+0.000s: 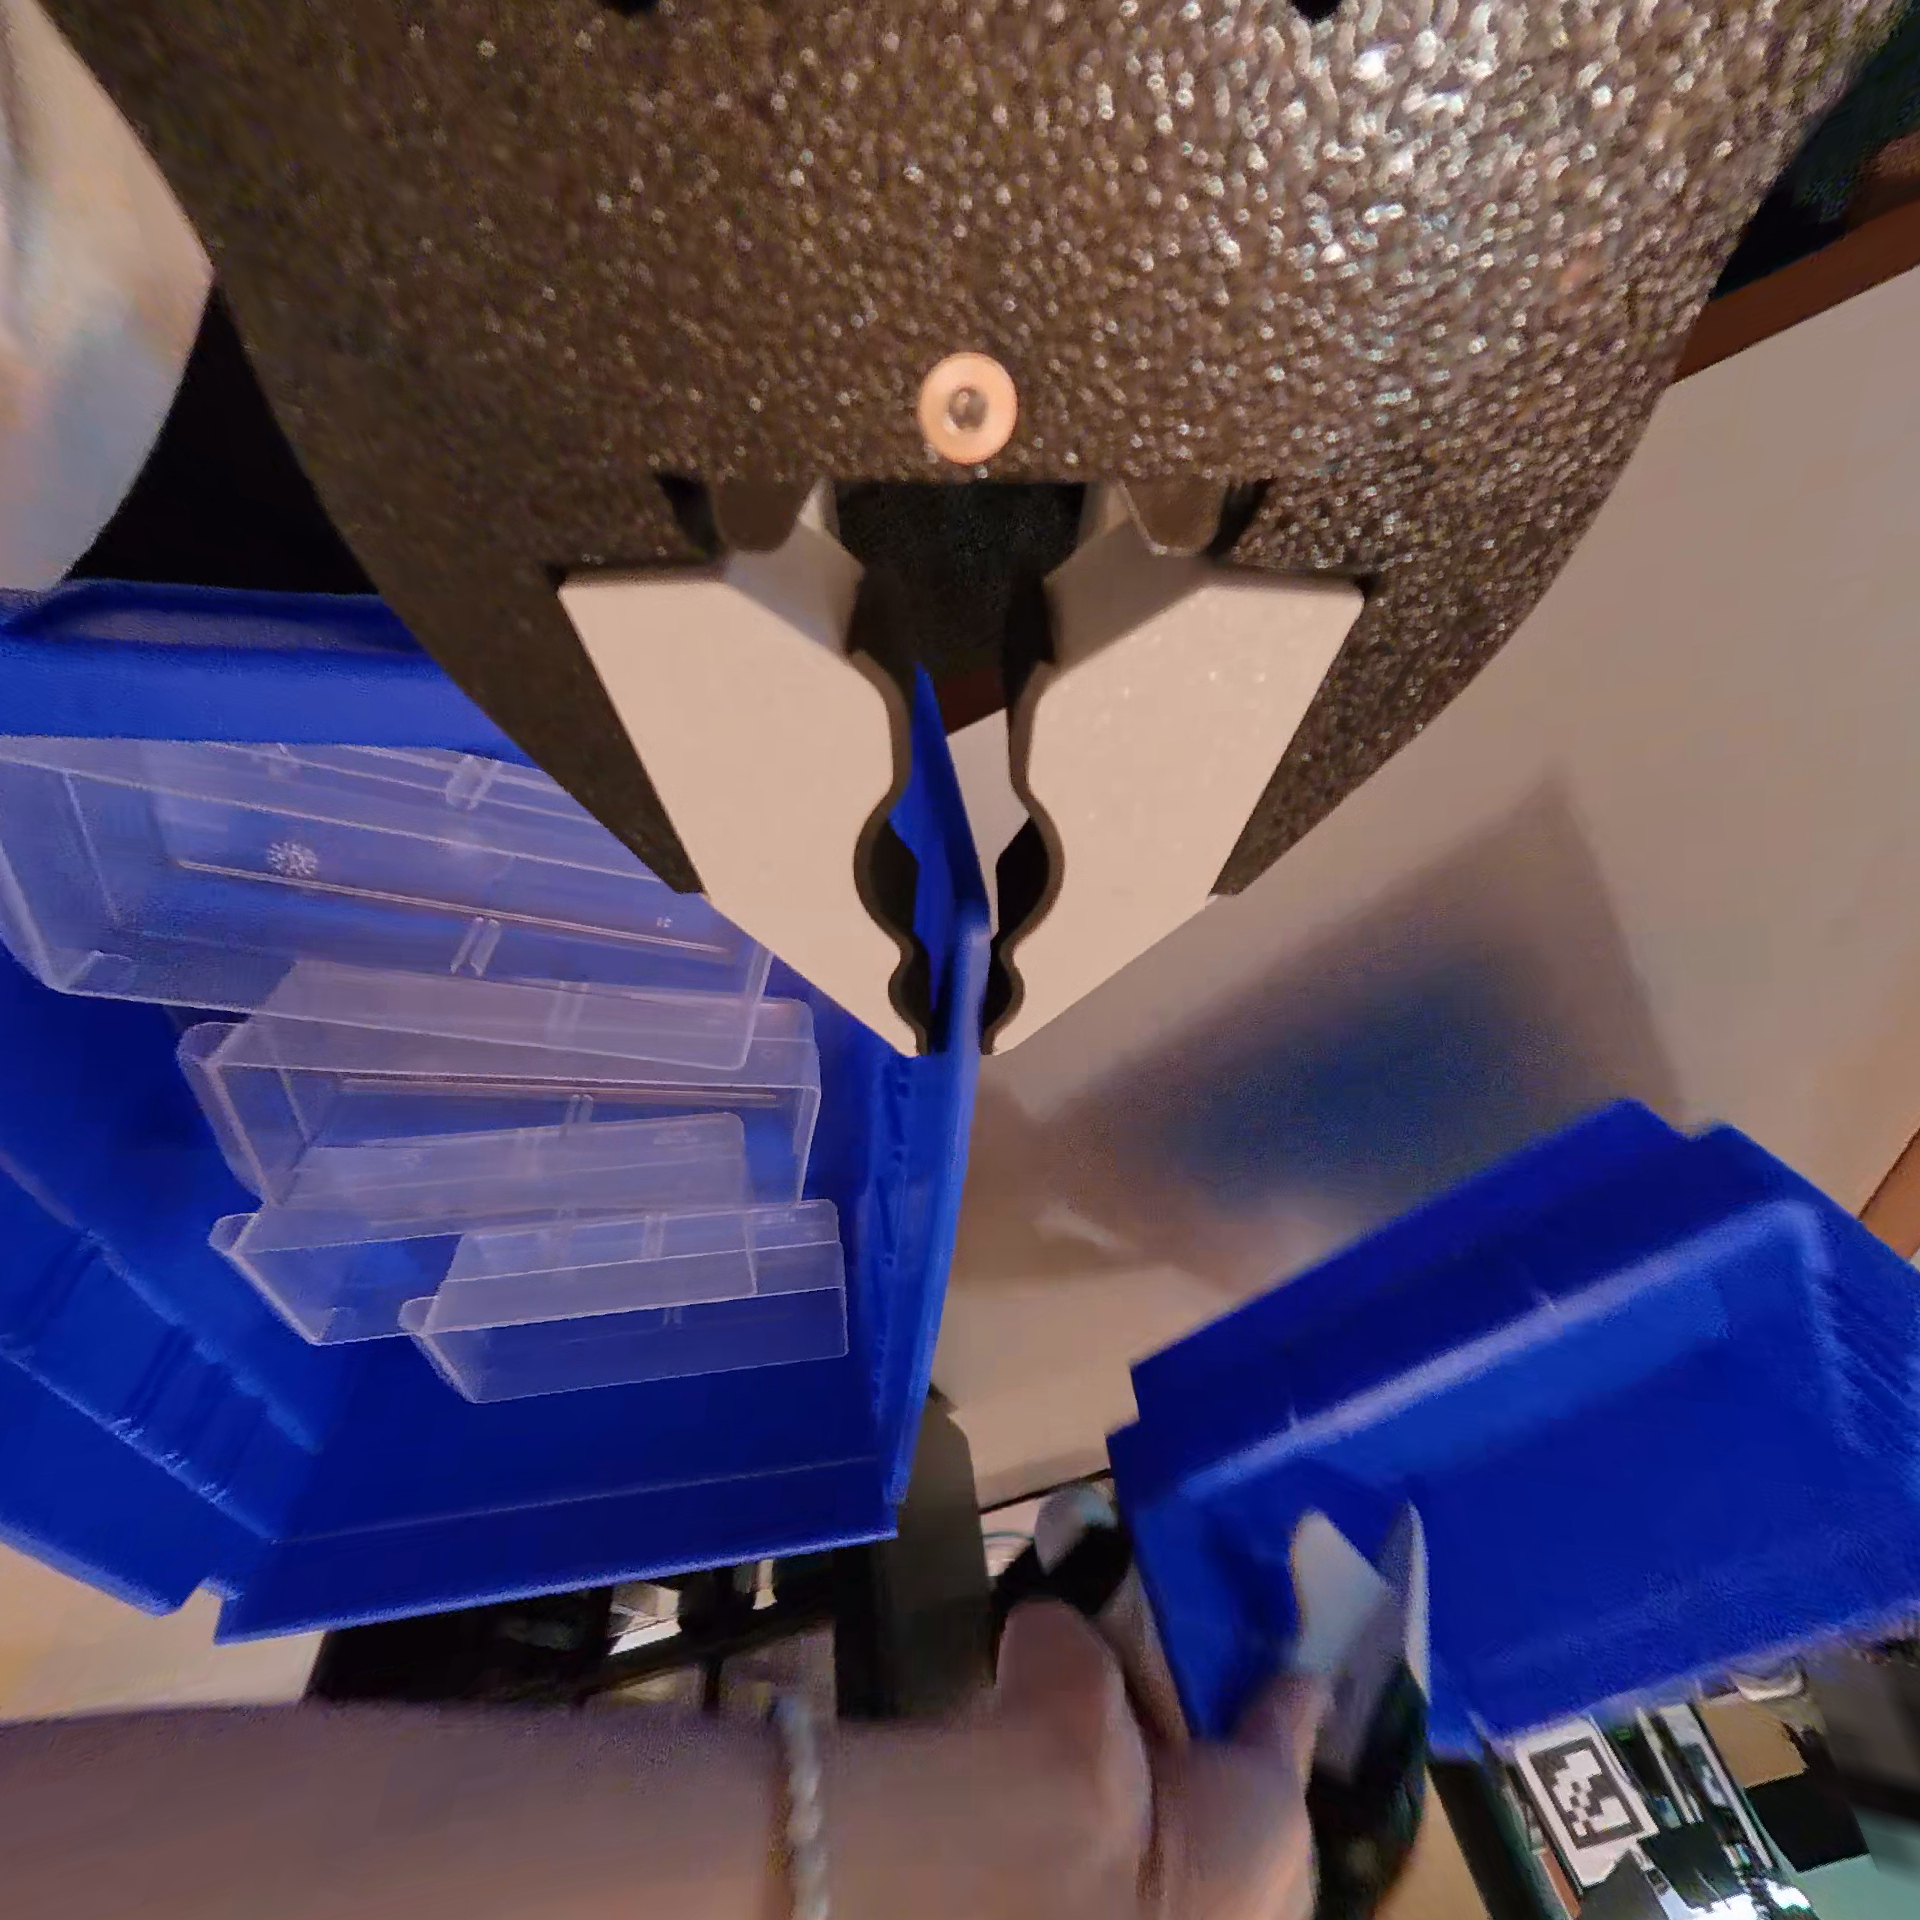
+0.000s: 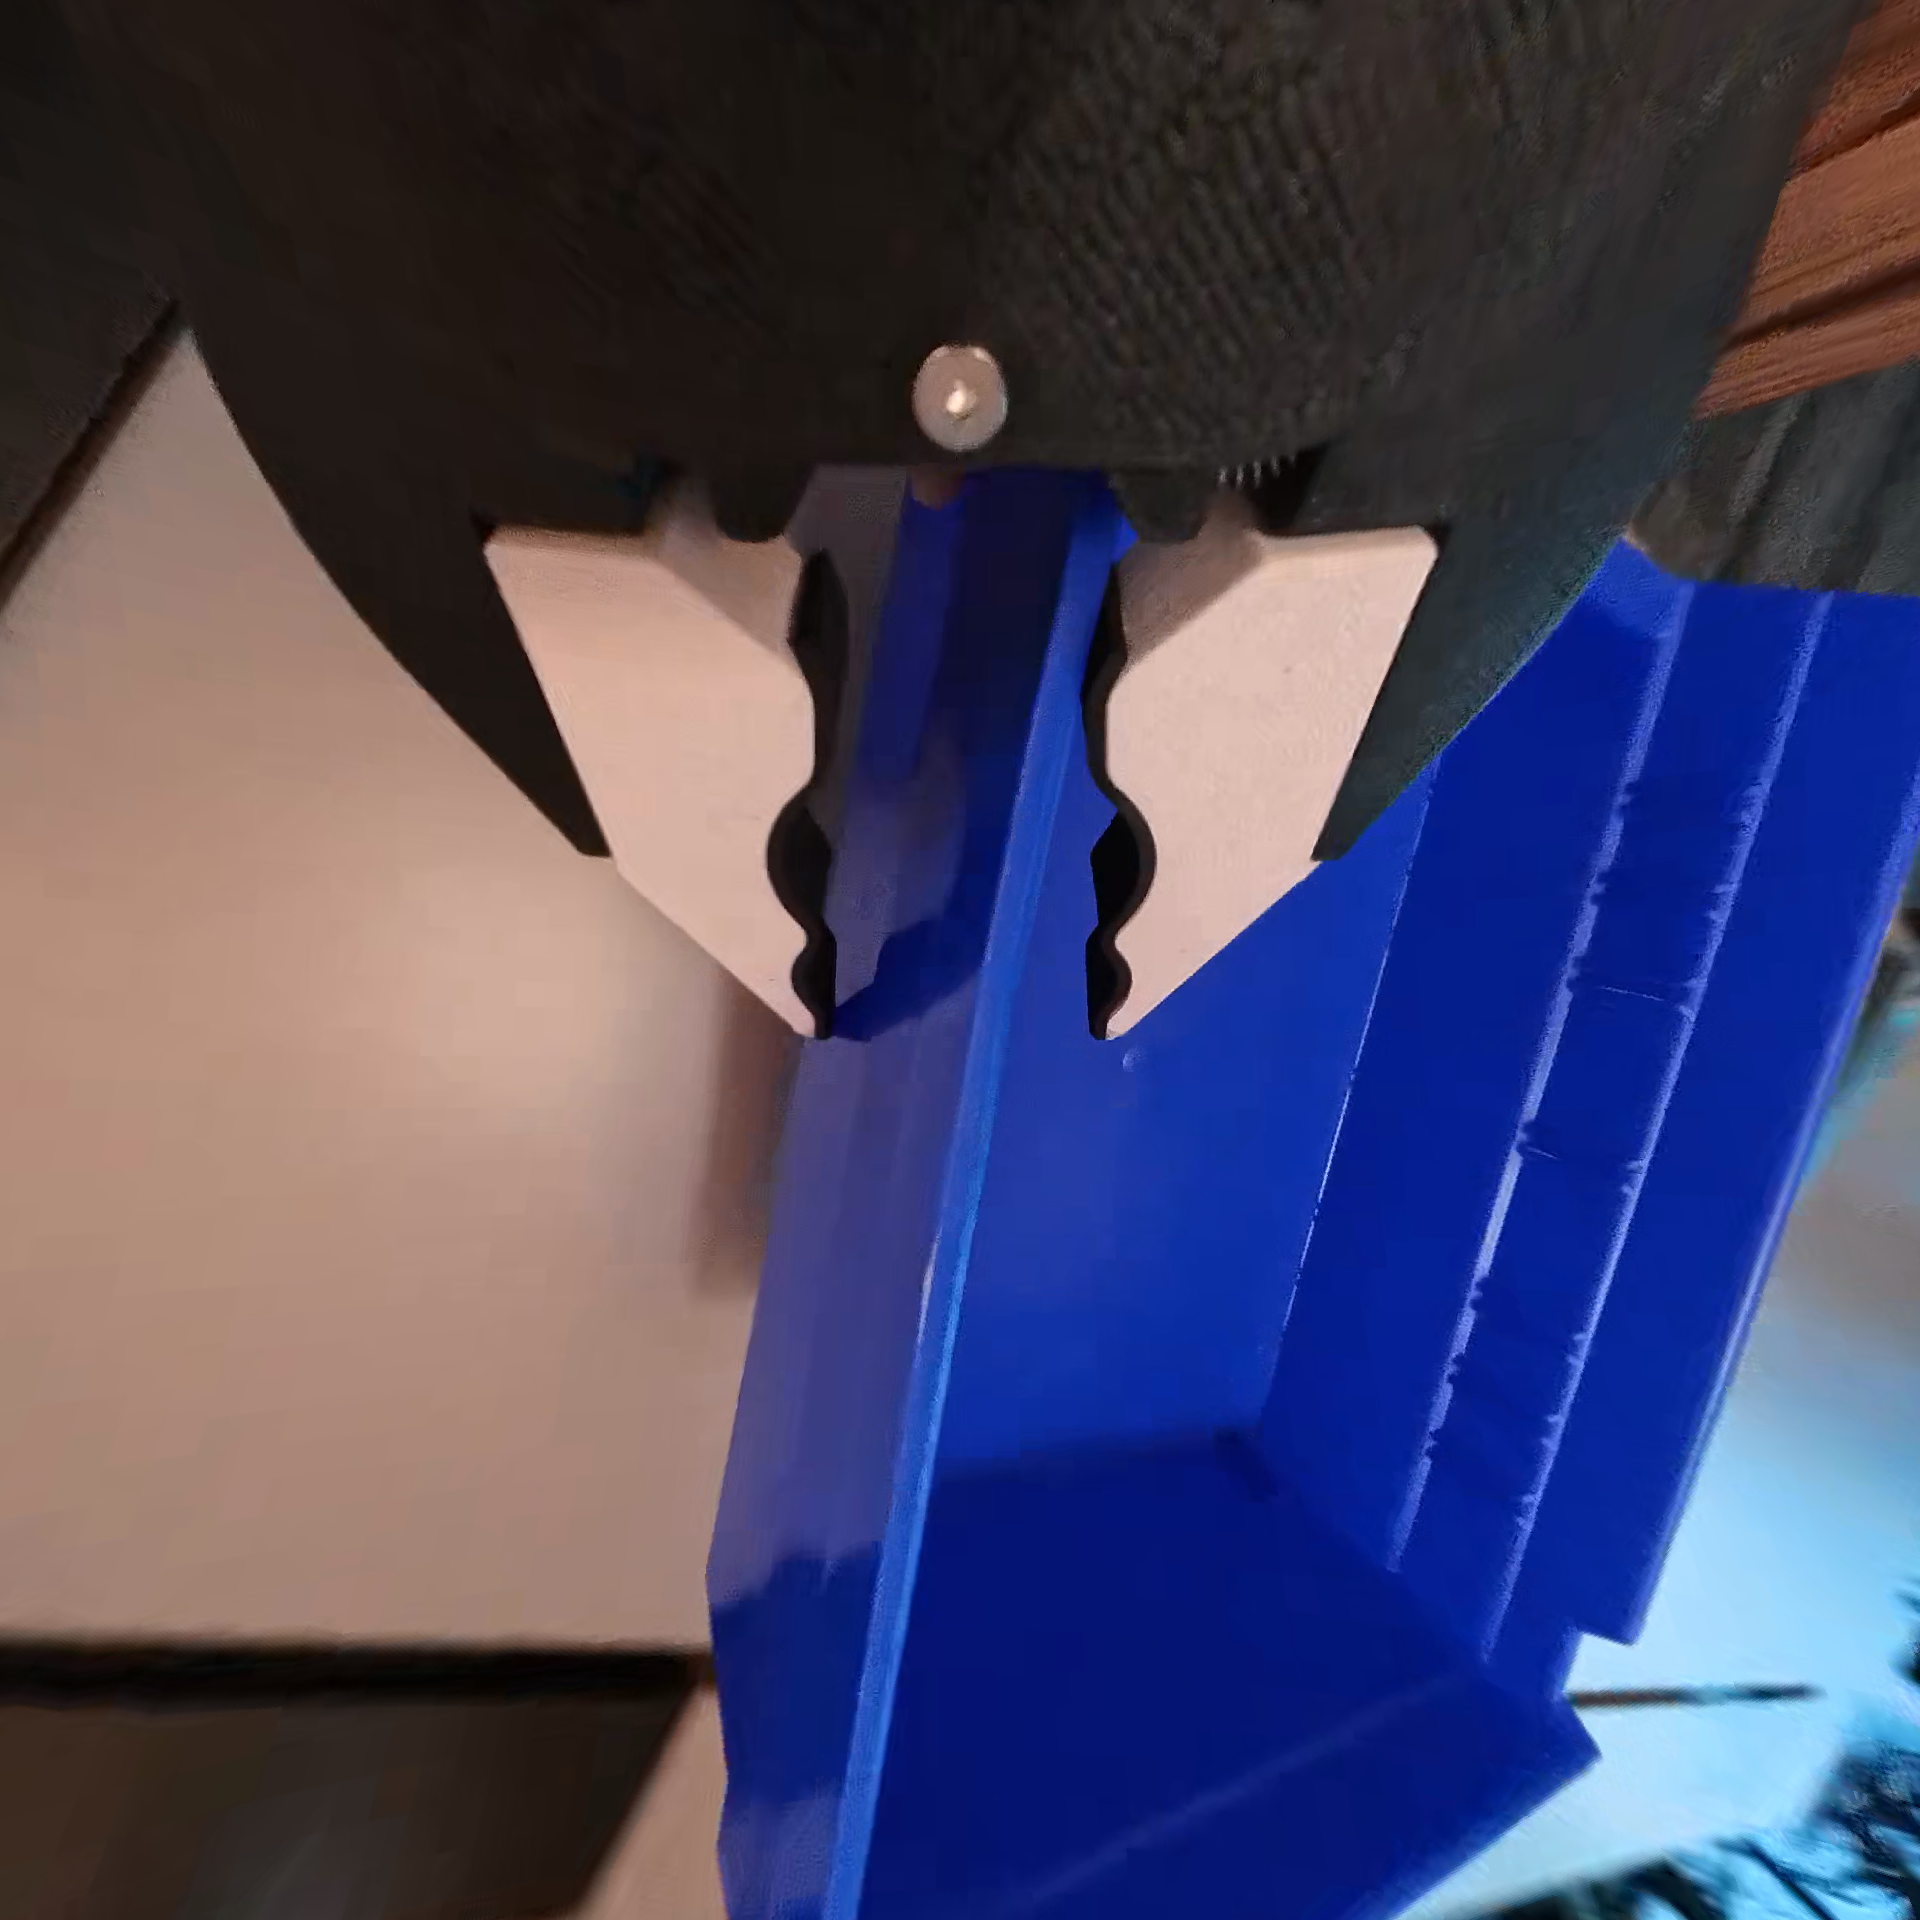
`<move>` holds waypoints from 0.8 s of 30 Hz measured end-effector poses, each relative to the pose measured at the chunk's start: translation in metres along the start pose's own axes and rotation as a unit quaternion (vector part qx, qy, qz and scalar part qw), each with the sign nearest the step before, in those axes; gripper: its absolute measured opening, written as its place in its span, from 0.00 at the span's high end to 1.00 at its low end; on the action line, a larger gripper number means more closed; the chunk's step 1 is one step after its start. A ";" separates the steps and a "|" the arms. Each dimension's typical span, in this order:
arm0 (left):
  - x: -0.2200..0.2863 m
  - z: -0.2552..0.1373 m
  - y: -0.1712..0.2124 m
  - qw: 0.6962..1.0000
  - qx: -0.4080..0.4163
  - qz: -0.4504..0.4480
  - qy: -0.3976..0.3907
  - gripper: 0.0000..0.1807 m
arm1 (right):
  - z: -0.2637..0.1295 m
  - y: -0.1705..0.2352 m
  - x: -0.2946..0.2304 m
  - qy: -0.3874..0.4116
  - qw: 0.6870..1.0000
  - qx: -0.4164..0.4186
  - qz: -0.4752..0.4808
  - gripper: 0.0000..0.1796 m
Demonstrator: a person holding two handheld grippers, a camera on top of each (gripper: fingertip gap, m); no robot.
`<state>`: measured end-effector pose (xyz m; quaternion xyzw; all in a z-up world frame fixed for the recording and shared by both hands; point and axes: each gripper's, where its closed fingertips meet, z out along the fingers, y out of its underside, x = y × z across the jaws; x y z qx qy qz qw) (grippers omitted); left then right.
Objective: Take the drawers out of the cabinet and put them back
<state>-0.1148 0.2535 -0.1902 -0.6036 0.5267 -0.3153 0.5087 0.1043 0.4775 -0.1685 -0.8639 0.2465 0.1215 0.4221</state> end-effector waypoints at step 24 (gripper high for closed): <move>-0.229 -0.032 0.047 0.955 -0.063 -0.120 -0.263 0.97 | -0.523 -0.146 0.183 -0.061 0.930 0.360 -0.040 0.74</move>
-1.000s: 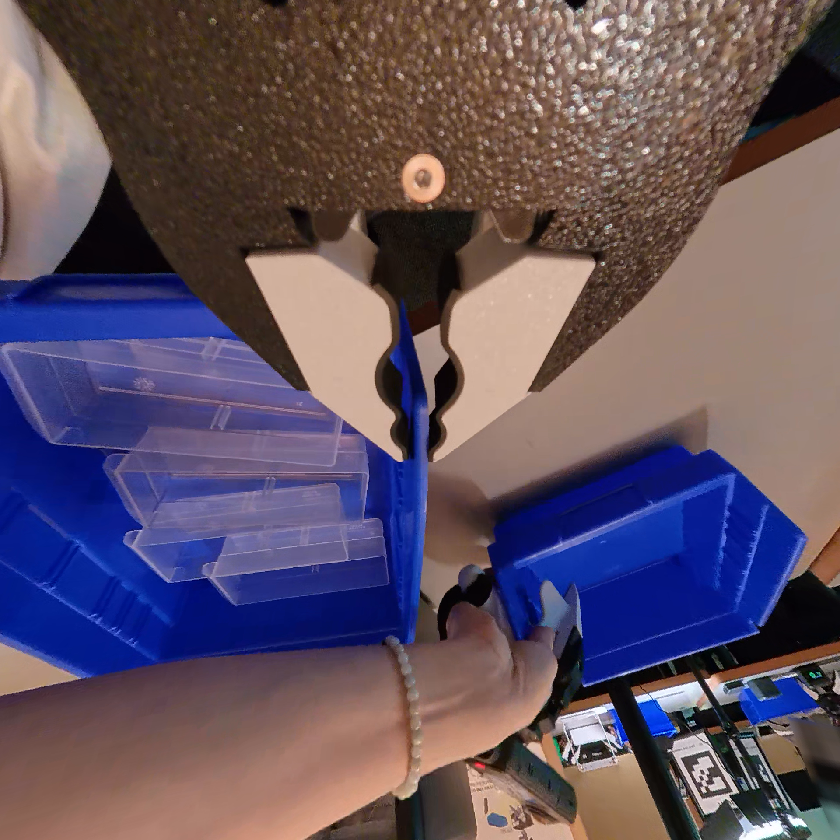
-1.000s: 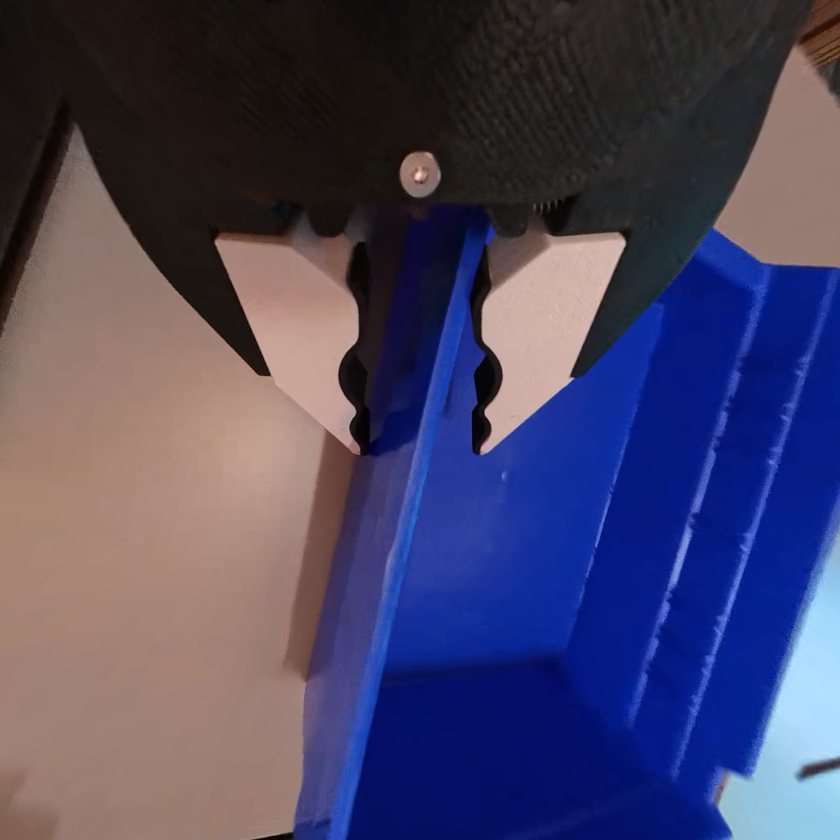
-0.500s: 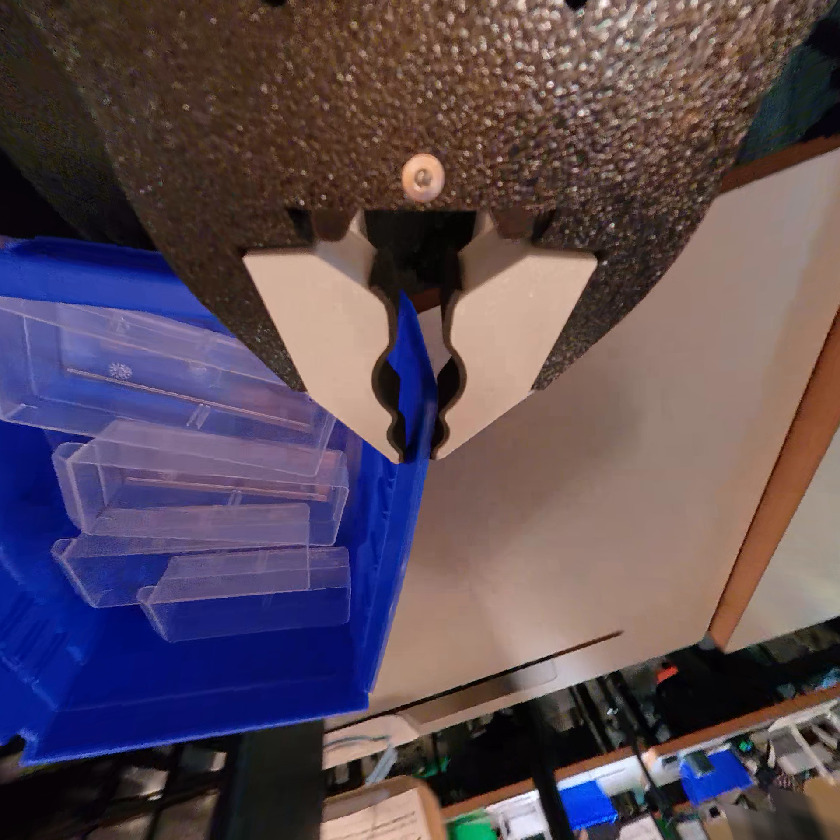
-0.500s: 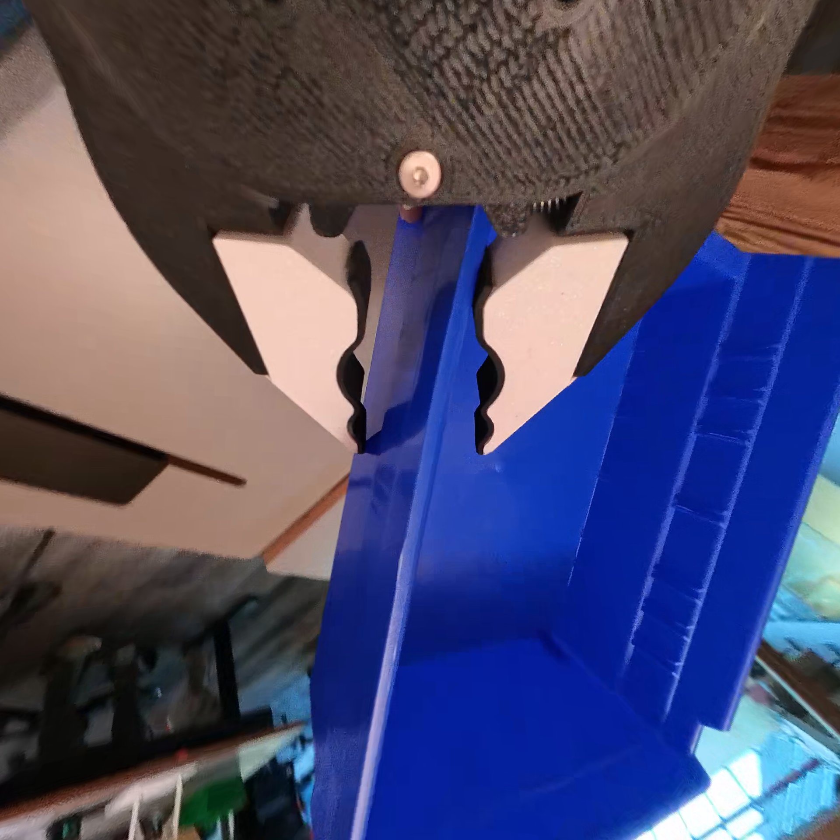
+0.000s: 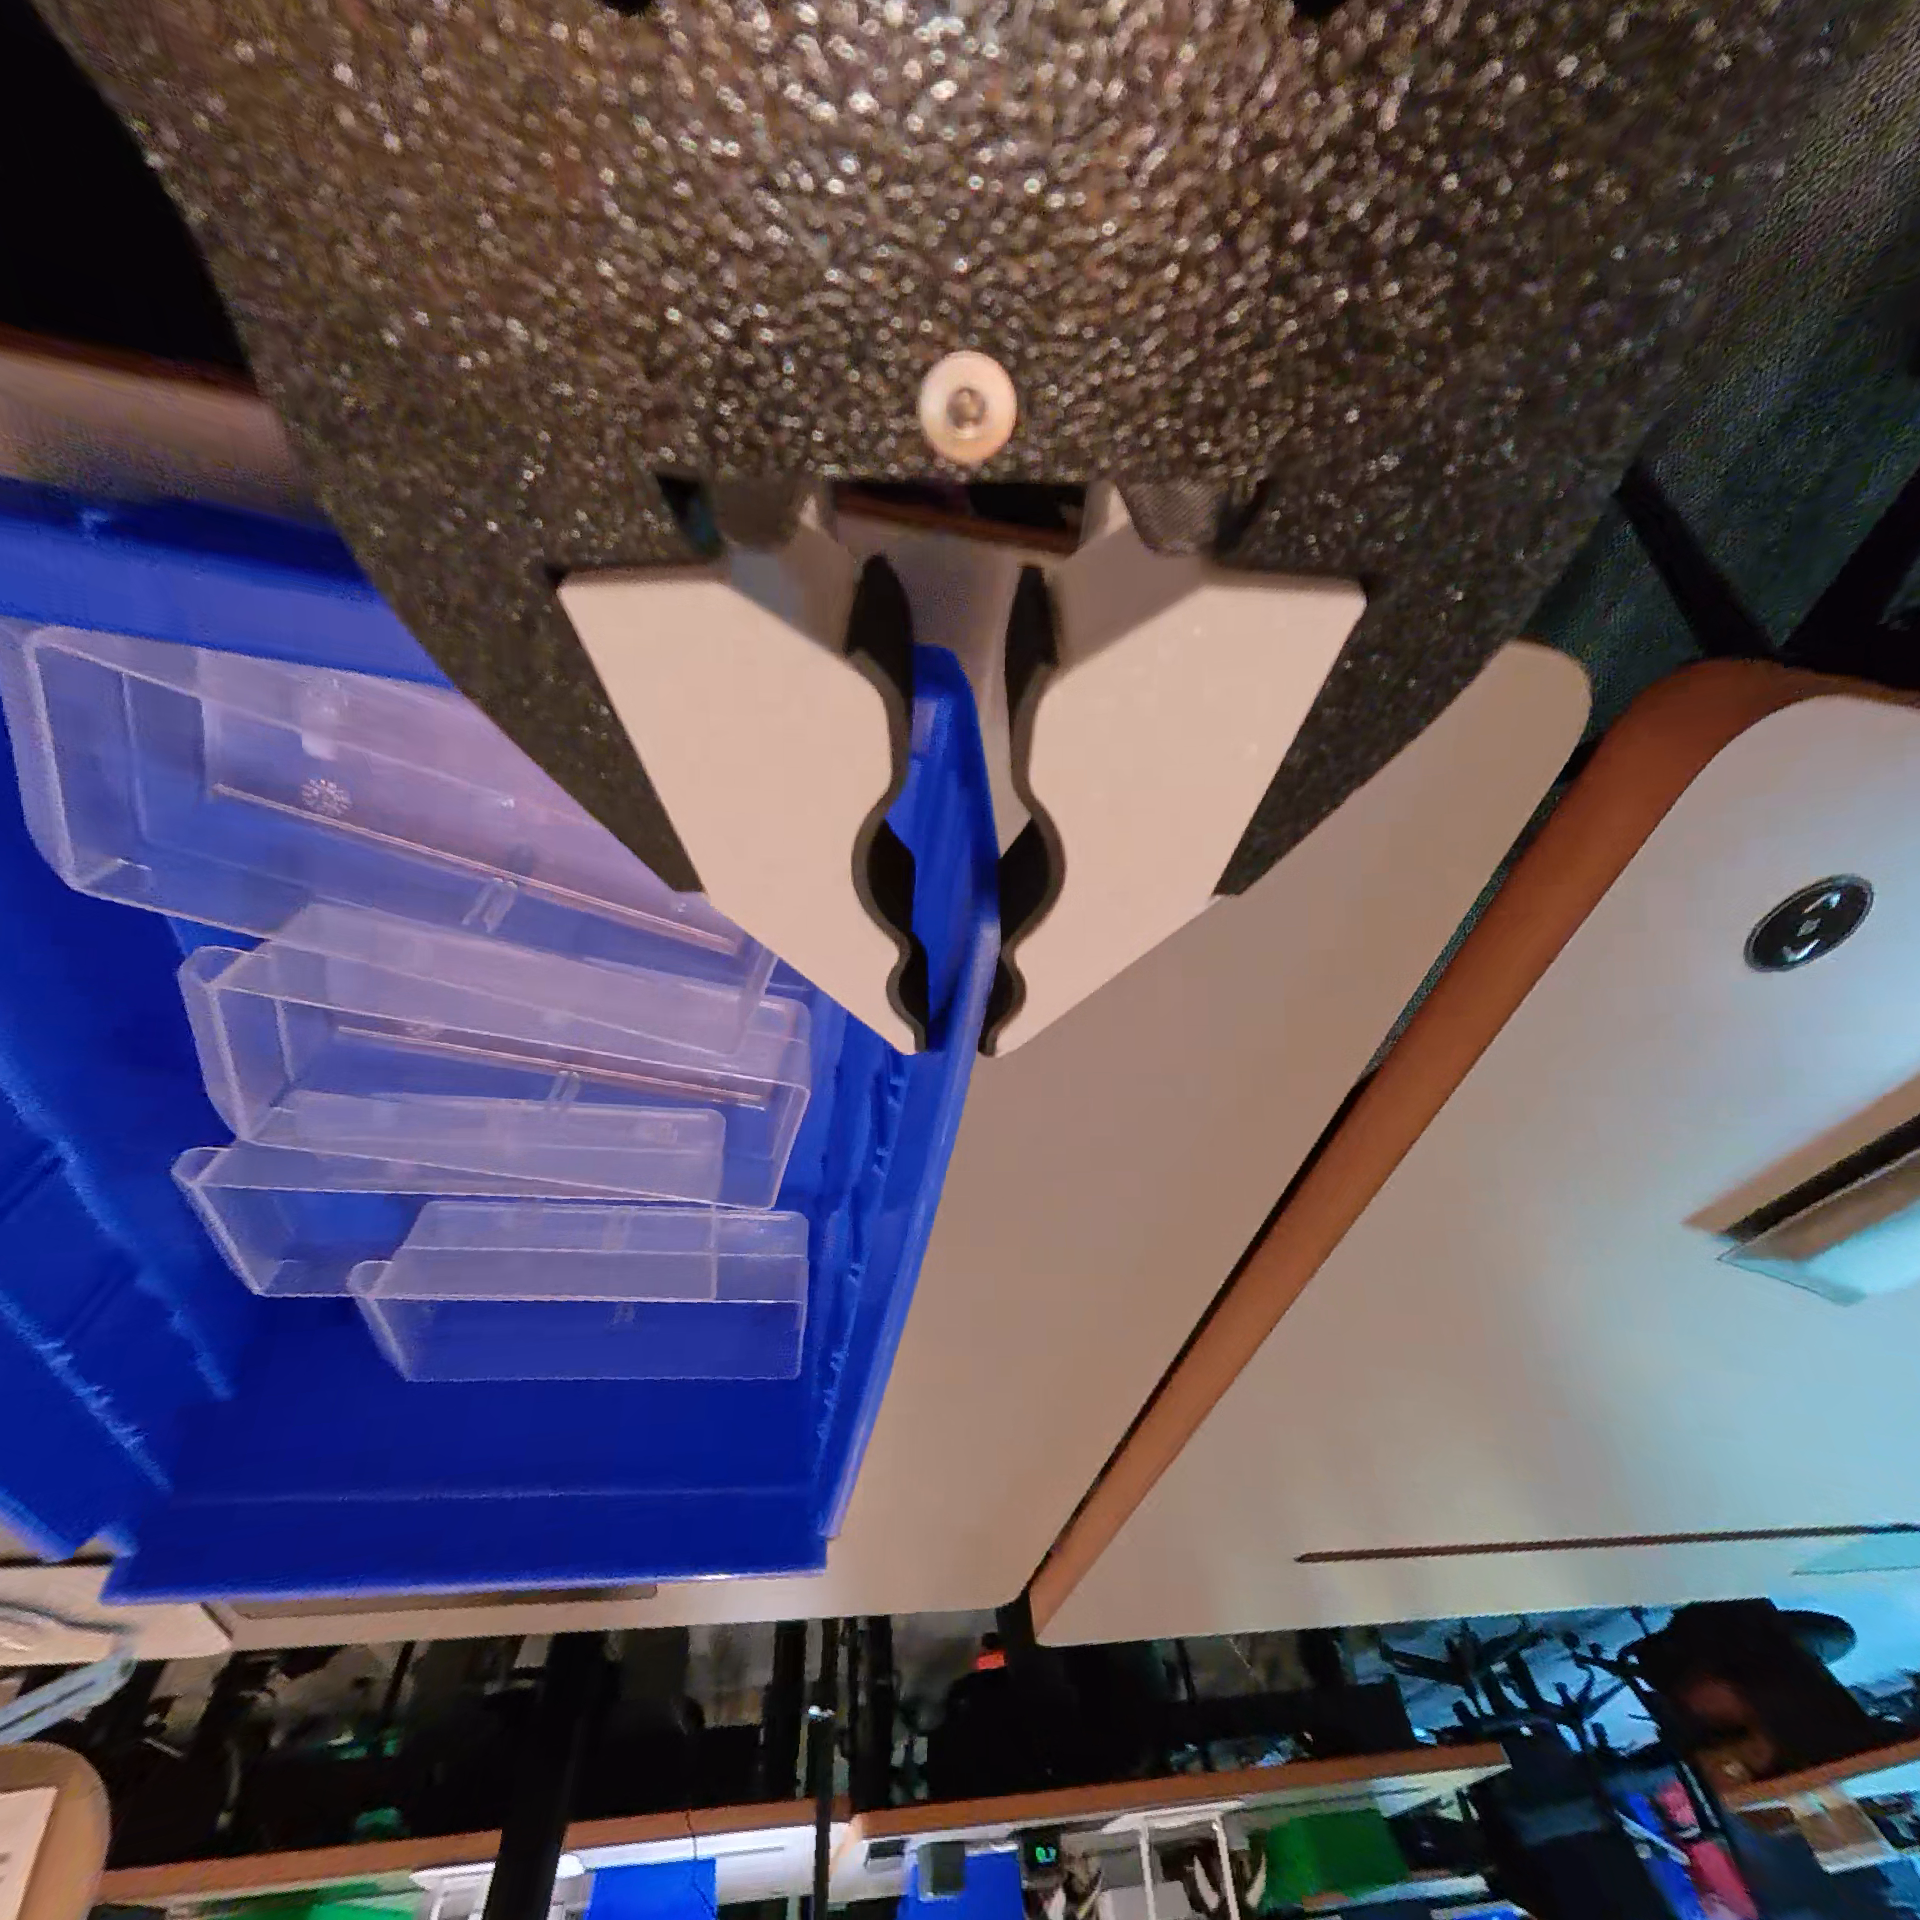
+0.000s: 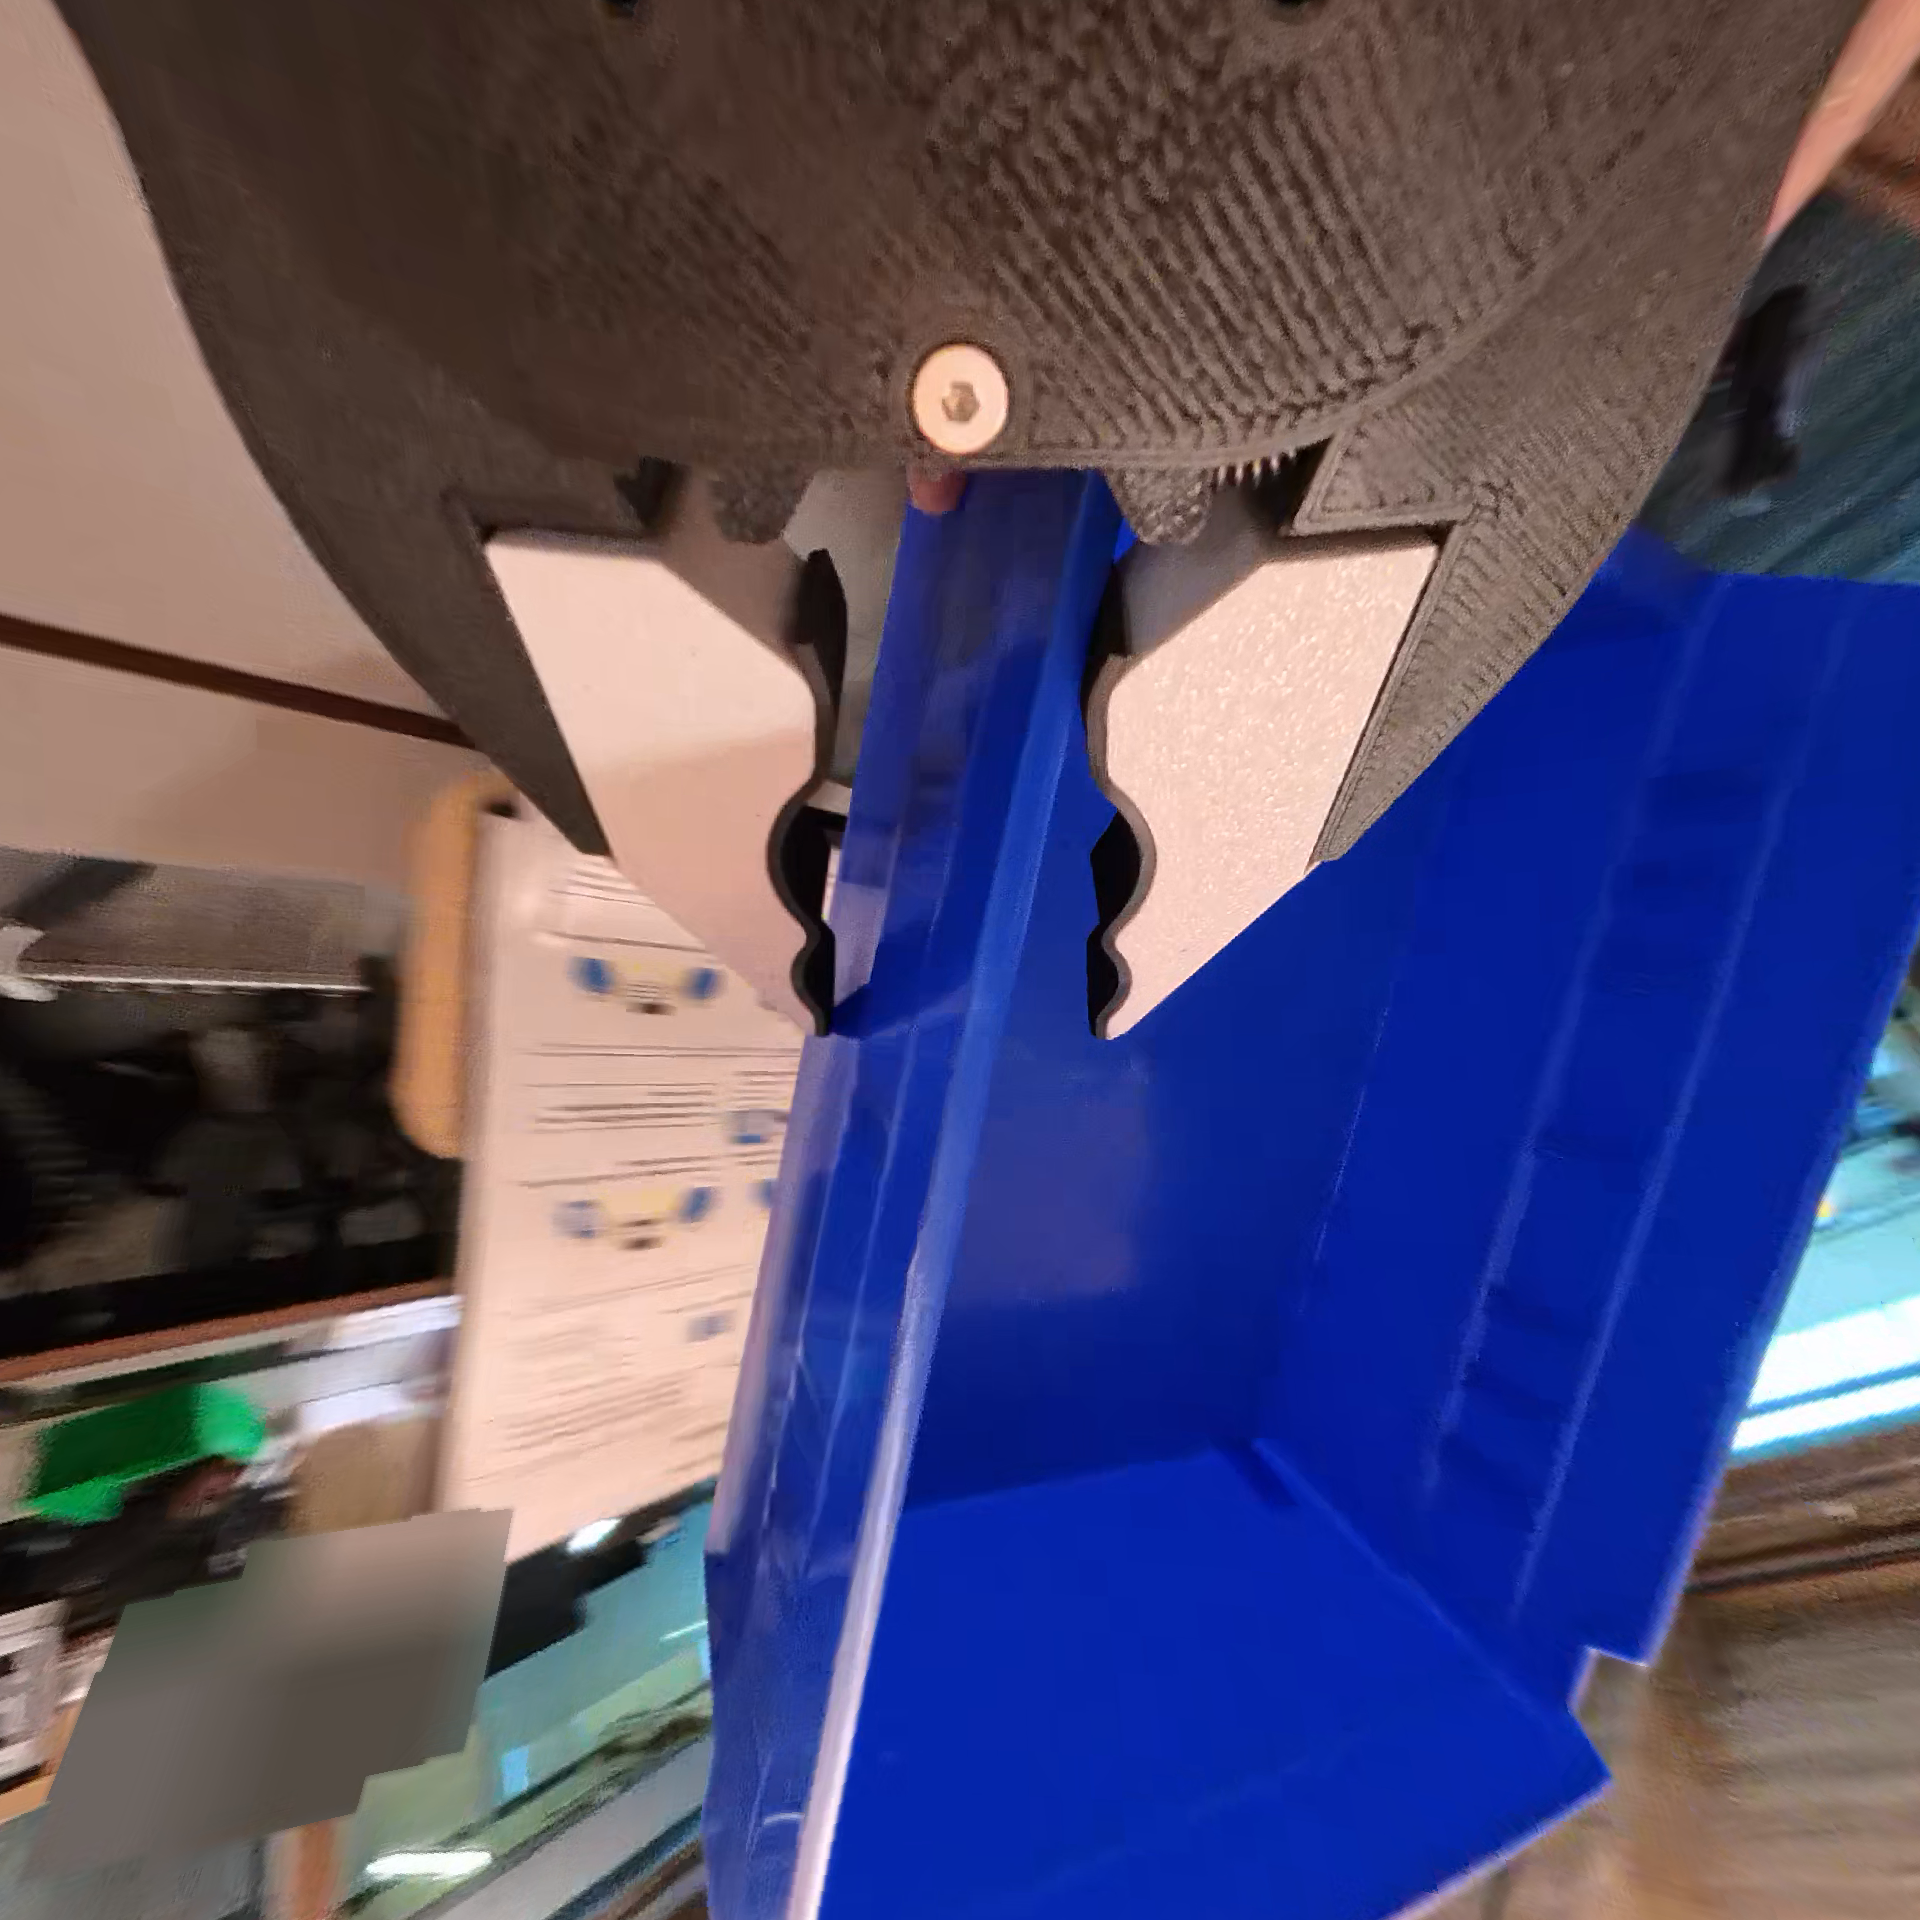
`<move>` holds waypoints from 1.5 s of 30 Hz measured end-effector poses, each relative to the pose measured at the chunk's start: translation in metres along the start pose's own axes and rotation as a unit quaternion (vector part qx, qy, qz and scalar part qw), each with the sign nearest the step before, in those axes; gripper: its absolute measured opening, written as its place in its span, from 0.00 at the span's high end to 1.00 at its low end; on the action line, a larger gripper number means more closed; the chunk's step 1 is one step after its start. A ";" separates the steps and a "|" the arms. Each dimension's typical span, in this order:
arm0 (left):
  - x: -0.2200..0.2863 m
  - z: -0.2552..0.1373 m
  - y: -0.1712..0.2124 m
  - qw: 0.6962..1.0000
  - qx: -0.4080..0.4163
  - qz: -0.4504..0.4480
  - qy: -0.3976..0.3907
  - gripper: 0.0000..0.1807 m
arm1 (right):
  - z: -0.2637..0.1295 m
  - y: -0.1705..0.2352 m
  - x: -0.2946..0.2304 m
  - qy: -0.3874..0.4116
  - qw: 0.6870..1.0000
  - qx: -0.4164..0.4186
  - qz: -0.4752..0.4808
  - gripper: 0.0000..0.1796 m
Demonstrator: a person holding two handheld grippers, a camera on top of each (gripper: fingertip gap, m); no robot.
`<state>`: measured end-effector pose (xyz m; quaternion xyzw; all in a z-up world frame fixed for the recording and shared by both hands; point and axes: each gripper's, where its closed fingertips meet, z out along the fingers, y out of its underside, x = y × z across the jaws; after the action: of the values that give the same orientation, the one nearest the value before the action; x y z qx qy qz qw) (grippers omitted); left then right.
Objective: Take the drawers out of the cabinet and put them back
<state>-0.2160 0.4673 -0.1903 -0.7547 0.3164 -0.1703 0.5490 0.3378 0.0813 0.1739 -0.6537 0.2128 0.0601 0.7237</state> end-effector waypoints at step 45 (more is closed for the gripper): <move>0.095 0.187 -0.075 0.998 0.052 -0.009 0.028 0.98 | -0.081 0.262 0.432 0.246 0.916 -0.293 0.117 0.73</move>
<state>-0.0109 0.5541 -0.1918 -0.7227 0.3153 -0.2122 0.5772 0.6132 -0.0444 -0.2386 -0.8010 0.4321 0.0410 0.4124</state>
